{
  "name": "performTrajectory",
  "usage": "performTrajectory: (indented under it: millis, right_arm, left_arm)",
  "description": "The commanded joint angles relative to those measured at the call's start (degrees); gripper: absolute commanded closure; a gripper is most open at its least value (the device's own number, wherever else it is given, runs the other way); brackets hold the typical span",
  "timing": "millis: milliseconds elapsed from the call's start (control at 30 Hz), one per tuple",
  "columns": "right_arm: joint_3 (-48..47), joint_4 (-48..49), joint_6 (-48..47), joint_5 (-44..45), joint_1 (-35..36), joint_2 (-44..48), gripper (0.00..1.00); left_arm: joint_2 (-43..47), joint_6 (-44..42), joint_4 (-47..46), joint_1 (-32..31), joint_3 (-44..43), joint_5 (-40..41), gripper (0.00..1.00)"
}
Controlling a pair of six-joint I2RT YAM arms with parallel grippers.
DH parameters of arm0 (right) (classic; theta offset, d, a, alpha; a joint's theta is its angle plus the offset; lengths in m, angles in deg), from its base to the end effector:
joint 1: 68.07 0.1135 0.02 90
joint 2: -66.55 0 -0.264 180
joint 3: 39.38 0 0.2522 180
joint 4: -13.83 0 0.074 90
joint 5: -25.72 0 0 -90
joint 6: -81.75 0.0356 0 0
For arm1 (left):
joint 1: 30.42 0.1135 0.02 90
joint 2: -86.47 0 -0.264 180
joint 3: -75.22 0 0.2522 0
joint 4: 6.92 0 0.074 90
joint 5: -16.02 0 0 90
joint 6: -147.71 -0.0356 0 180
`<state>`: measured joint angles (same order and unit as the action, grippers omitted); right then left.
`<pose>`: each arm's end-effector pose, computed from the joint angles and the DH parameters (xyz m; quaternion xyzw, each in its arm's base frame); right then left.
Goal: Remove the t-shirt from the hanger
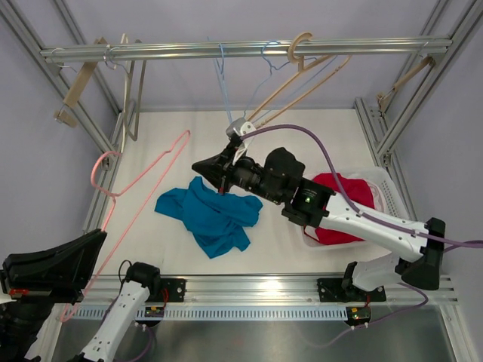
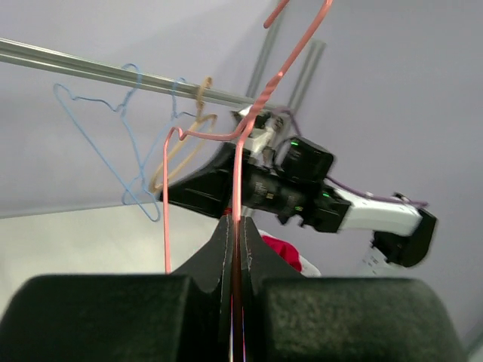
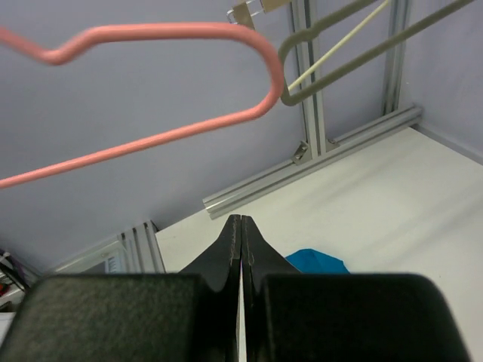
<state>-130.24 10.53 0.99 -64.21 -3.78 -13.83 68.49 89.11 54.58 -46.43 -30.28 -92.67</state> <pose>0.1443 0.2997 0.4334 -0.3053 0.5868 0.4486 0.6011 -0.1218 0.0231 0.4942 0.0665 0.5365 -0.4152 0.7317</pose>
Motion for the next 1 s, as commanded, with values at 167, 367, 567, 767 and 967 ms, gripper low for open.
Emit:
performTrajectory:
  millis: [167, 367, 567, 767, 967]
  right_arm:
    - [13.44, -12.84, 9.12, 10.89, 3.82, 0.76, 0.45]
    - [12.69, -12.75, 6.69, 17.93, 3.74, -13.91, 0.00]
    - [0.31, -12.64, 2.63, 16.72, 1.37, -30.43, 0.01]
    - [-1.13, -16.00, 6.05, 9.78, 1.10, -38.01, 0.05]
    - [9.30, -15.73, 8.70, 15.98, 3.55, -27.93, 1.00]
  left_arm:
    - [3.03, -4.59, -2.48, -0.16, 6.83, 13.68, 1.00]
    - [4.26, -5.38, -2.57, -0.07, 10.27, 14.48, 1.00]
    - [5.93, -7.58, -2.48, 0.01, 12.90, 14.74, 1.00]
    - [7.34, -8.28, -2.57, 0.01, 16.68, 15.00, 1.00]
    - [7.61, -9.33, -2.75, 0.01, 17.74, 15.36, 1.00]
